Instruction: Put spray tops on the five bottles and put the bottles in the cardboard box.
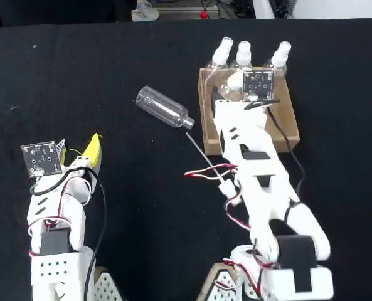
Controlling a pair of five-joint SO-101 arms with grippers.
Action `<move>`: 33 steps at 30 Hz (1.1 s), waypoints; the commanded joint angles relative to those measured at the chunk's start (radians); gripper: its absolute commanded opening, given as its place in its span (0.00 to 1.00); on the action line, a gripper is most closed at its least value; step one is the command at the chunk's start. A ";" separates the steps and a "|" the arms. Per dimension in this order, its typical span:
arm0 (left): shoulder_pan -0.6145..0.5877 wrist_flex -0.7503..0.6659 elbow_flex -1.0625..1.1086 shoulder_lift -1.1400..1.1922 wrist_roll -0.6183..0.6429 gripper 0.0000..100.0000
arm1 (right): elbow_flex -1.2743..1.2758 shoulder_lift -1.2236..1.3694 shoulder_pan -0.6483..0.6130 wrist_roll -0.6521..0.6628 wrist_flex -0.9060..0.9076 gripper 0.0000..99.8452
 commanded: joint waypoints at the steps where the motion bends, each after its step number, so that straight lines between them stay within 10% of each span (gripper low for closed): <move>1: 0.013 0.009 0.024 -0.008 -0.003 0.25 | -0.073 0.031 0.012 0.003 -0.084 0.01; 33: 0.013 0.011 0.024 -0.006 -0.003 0.25 | -0.068 0.093 -0.043 0.006 0.009 0.01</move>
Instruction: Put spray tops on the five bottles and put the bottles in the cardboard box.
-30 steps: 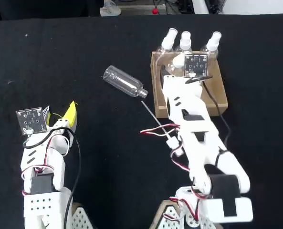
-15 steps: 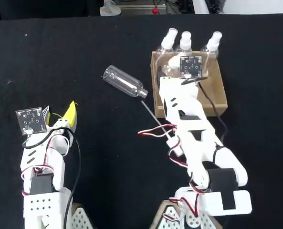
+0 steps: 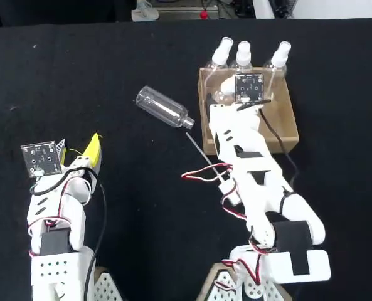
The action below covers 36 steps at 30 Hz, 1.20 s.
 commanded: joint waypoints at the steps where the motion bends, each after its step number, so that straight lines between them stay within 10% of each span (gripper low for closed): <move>1: 0.013 0.009 0.024 -0.006 -0.003 0.25 | -0.062 -0.002 -0.018 0.005 0.055 0.01; 36: 0.013 0.009 0.024 -0.006 -0.003 0.25 | -0.044 -0.004 -0.100 0.080 0.087 0.18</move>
